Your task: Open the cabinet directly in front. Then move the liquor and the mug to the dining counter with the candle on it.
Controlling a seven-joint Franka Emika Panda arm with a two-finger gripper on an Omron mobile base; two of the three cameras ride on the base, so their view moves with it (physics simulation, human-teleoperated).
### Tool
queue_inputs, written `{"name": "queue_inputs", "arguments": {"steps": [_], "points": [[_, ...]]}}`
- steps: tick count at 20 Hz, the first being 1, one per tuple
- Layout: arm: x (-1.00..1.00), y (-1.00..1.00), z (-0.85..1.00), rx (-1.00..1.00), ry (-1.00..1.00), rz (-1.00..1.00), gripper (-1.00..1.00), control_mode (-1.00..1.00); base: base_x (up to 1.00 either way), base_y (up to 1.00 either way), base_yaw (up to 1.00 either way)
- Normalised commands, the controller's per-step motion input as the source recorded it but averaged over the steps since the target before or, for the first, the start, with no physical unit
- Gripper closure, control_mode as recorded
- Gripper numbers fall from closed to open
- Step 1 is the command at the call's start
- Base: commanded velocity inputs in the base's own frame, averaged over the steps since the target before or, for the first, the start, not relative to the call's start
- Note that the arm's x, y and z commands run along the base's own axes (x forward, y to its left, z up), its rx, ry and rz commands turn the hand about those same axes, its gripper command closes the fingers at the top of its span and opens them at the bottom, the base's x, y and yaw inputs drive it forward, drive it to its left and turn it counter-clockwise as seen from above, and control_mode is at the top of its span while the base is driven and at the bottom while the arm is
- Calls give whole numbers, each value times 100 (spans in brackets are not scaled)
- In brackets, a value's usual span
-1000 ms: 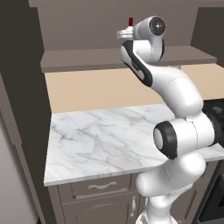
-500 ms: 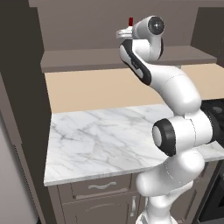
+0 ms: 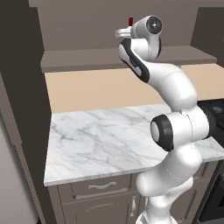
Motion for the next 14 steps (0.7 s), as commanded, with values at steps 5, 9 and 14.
{"name": "queue_inputs", "arguments": {"steps": [5,9,14], "points": [[8,-1,0,0,0,0,-100,-100,0,0,0],[3,-4,0,0,0,0,-100,-100,0,0,0],[1,-11,-1,0,0,0,-100,-100,0,0,0]]}}
